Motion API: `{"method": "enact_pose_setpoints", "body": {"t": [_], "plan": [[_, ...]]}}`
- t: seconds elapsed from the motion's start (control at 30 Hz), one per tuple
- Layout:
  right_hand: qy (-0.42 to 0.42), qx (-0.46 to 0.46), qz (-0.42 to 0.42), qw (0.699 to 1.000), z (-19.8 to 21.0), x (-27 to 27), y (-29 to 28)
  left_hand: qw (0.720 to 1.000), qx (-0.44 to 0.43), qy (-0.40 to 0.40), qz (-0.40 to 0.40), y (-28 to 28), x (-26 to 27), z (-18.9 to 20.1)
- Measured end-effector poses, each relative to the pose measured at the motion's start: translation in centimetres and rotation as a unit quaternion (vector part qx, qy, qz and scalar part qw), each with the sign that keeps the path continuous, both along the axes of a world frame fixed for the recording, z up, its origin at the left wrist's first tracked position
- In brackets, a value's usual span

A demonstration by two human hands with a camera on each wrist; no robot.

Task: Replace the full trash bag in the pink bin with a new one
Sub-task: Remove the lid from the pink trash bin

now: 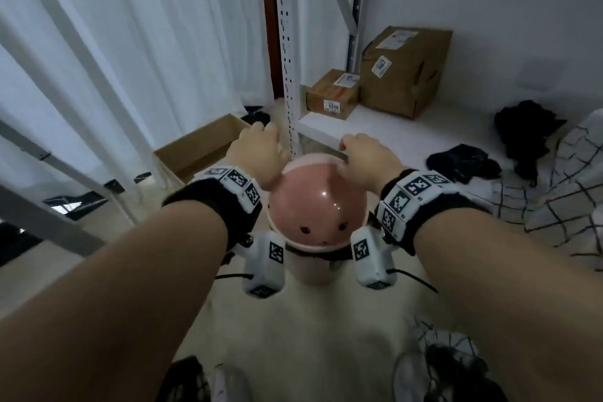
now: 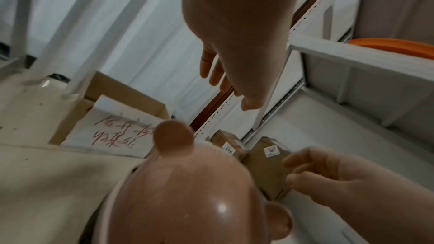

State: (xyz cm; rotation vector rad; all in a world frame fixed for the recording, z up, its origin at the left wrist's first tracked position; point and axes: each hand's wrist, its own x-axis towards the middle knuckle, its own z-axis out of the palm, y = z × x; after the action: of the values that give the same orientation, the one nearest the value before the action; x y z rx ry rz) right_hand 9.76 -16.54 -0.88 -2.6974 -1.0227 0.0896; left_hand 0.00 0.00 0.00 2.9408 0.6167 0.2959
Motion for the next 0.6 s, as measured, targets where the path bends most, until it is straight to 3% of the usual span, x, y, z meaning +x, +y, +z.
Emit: {"method": "enact_pose_setpoints", "body": {"t": [0.1,0.2,0.33,0.5,0.6], "plan": [[0.002,-0.039,-0.002,0.999,-2.9,0.7,-0.7,1.000,-0.014,0.013,0.019,0.0,0.1,-4.1],[0.013,-0.044,-0.023,0.999,-5.0,2.3,-1.3,0.997,0.015,0.075,0.003,-0.1,0.8,-7.1],[0.049,0.001,-0.025,0.999,-6.6,3.2,-1.6,0.997,-0.014,0.070,-0.007,0.4,2.0,-7.7],[0.017,0.013,-0.033,0.999,-7.9,3.4,-1.5,0.995,-0.083,0.037,-0.025,1.6,1.7,-8.6],[-0.029,-0.015,-0.013,0.999,-7.8,3.3,-2.0,0.982,-0.176,0.040,-0.049,2.2,1.4,-8.0]]}}
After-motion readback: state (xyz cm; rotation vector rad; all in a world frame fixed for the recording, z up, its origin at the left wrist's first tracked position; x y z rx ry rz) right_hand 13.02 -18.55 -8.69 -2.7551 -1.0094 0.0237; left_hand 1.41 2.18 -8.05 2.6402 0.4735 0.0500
